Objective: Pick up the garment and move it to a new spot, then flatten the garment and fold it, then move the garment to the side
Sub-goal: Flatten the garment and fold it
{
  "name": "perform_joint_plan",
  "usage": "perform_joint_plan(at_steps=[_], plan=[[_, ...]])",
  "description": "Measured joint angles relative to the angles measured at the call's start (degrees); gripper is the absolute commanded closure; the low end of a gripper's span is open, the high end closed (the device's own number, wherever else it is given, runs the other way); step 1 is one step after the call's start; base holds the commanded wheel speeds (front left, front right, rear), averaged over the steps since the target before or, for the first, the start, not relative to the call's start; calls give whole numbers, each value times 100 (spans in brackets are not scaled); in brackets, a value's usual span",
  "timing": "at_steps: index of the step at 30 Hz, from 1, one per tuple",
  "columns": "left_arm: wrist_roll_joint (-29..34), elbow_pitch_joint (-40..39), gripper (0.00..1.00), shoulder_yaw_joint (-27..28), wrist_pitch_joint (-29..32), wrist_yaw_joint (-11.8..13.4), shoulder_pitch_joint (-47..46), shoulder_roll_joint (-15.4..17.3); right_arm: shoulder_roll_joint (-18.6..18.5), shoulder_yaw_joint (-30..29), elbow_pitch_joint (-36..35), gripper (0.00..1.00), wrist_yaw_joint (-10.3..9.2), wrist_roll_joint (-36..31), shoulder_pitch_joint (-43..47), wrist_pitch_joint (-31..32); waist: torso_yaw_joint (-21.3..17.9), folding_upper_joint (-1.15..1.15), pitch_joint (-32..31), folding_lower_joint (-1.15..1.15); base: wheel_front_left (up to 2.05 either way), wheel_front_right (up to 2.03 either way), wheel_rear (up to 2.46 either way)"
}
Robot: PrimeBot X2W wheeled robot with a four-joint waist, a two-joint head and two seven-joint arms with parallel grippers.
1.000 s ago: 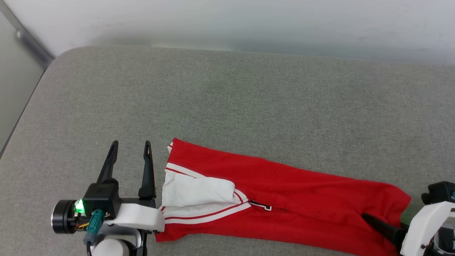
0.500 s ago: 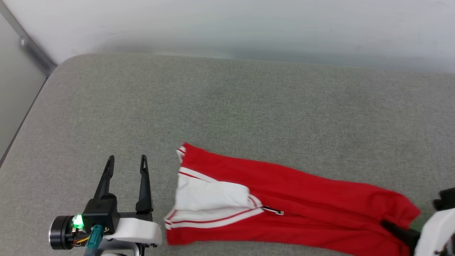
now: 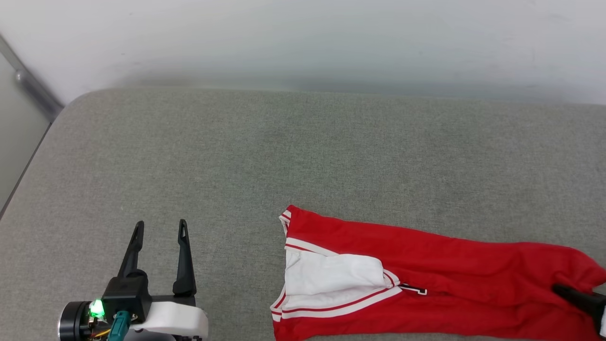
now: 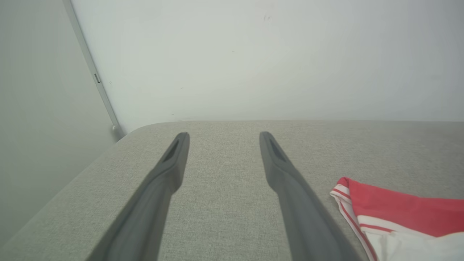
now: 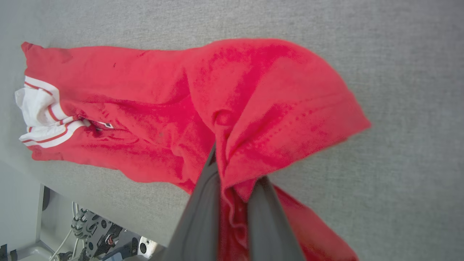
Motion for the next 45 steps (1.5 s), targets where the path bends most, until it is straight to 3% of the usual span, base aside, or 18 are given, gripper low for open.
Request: perform_joint_plan(at_steps=[5,10,17,25,31,42,43,44,45], plan=[[75,35,0,88,0,-105,55,-74,-23,145,-936,100,-1,101,-12,401,-9,0,-67,0,0,0,0],[134,57,0,171,0,-199,58,-138,209,353,-1716,100,-1,124,-297,811,27,0,-40,0,0,0,0],[207,94,0,171,0,-307,-24,-201,724,1095,-2017,100,-1,-366,-1157,1438,119,0,90,0,0,0,0],[242,144,0,148,0,-378,-185,-271,1451,2199,-1458,100,-1,-860,-2231,1580,256,0,287,0,0,0,0],[241,179,0,67,0,-405,-321,-314,1950,2917,-599,100,-1,-1193,-2875,1259,347,0,467,0,0,0,0],[187,257,0,24,1,-405,-504,-348,2239,3895,565,100,0,-1370,-3329,530,528,0,694,0,0,0,0],[187,265,0,37,0,-400,-504,-349,2237,3945,591,58,0,-1366,-3351,412,521,0,675,0,0,0,0],[187,276,0,46,0,-400,-501,-349,2228,3986,597,0,0,-1365,-3373,281,512,0,647,0,0,0,0],[187,286,0,63,0,-399,-489,-352,2212,4025,576,0,-1,-1354,-3399,170,500,0,612,0,0,0,0]])
